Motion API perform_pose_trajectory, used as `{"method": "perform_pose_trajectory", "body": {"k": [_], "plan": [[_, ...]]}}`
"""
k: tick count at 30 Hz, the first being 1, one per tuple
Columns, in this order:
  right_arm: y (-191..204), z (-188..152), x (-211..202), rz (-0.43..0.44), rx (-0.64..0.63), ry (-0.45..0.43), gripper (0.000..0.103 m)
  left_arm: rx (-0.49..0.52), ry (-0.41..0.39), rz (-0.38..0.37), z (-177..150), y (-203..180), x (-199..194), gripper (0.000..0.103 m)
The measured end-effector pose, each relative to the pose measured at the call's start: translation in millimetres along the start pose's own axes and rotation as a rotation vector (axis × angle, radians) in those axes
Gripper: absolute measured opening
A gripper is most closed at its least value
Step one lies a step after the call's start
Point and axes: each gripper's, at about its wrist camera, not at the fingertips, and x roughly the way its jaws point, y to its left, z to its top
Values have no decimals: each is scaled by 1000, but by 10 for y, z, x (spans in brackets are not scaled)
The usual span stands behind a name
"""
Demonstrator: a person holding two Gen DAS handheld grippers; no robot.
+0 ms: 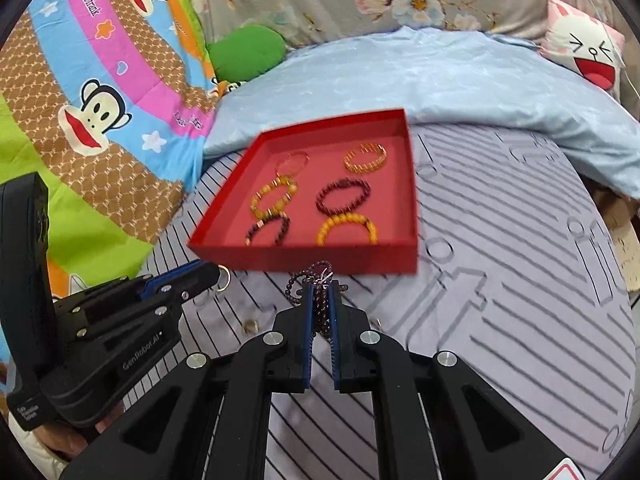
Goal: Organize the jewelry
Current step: 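Carry the ring and garnet strand into the red tray and open both tools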
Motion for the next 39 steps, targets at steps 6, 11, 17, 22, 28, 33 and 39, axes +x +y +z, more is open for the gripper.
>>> {"method": "perform_pose_trajectory", "body": {"k": [6, 11, 17, 22, 28, 33, 39], "plan": [[-18, 451, 264, -22, -7, -30, 7, 10, -45, 14, 524, 77, 259, 10], [-143, 753, 625, -47, 19, -13, 7, 17, -26, 6, 835, 82, 654, 10], [-324, 962, 1042, -84, 59, 6, 7, 10, 24, 7, 1032, 100, 1165, 10], [-413, 1023, 1342, -114, 62, 46, 7, 14, 63, 10, 1097, 113, 1462, 10], [-454, 1024, 1487, -132, 53, 68, 10, 2, 94, -12, 1093, 108, 1588, 10], [-448, 1001, 1416, -147, 48, 48, 12, 3, 81, 9, 1090, 92, 1568, 12], [-441, 983, 1236, -137, 55, 23, 20, -8, 60, 20, 1091, 125, 1464, 26]]}}
